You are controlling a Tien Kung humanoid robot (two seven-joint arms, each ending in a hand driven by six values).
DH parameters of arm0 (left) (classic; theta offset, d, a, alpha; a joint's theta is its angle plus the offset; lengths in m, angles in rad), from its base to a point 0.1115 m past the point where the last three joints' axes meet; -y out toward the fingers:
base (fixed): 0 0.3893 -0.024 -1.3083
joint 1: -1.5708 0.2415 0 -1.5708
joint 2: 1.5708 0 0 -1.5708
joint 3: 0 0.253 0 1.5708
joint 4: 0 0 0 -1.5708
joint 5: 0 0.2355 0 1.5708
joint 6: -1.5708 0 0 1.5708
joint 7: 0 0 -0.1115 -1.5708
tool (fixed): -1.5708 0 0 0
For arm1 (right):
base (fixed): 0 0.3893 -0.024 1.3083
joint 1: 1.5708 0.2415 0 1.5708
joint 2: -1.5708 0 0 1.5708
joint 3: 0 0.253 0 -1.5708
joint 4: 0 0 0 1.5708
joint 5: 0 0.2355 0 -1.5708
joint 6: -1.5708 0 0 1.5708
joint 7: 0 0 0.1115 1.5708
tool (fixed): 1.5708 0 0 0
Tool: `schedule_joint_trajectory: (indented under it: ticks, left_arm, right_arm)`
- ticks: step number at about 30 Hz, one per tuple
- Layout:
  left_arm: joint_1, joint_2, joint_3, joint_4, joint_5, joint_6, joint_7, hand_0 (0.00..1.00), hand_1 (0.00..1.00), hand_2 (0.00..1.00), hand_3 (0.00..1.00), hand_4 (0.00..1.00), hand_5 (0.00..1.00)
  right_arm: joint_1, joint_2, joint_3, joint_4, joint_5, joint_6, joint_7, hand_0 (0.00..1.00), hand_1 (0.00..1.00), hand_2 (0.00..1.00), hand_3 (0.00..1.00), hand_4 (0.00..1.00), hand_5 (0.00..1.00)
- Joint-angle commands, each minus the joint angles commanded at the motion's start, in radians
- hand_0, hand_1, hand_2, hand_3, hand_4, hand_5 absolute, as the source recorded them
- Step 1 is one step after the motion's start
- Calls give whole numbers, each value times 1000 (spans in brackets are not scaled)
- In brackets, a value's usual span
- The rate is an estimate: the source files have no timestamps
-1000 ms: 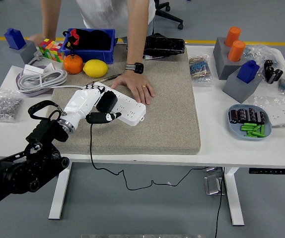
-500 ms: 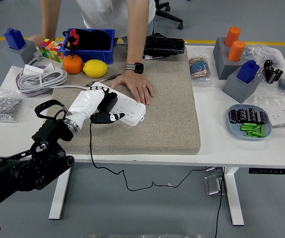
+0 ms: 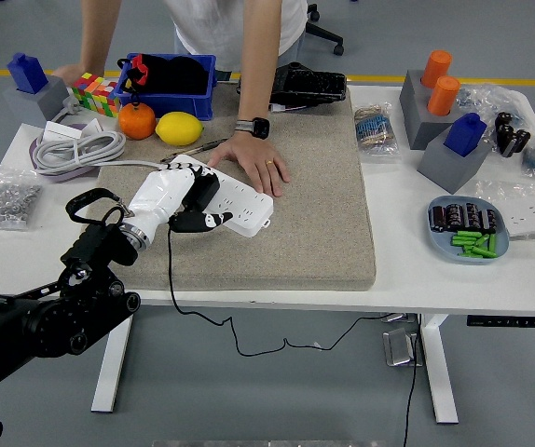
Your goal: Press the white button,pick up the black plug,place it near the board,insert it into the board
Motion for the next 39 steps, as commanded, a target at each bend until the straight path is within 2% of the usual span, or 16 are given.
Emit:
schedule_joint_trajectory:
  ticks: [24,30,31,35,39]
  left_arm:
    - [-10,-35,15,49,-30,-7,3,889,870,782,724,894,553]
    - [-7,-22,-27,19,-19,3,-8,889,876,783,725,893,554]
    - [-6,-18,-43,11,-16,7,-11,898,887,804,750,893,556]
    - [-3,-6,-98,-10,-10,13,-15,898,887,804,750,893,556]
    - [-7,0,-131,-4,-15,12,-14,905,885,805,774,891,560]
  right_arm:
    - [-1,2,0,-1,0,0,-1,681,588,583,574,630,316]
    - [-3,2,4,0,-1,0,-1,679,588,583,575,630,316]
    - [-3,2,4,0,-1,0,-1,680,588,583,574,630,316]
    - [-4,3,4,0,-2,0,-1,680,588,583,574,630,316]
    - [-3,3,4,0,-1,1,-1,680,588,583,574,631,316]
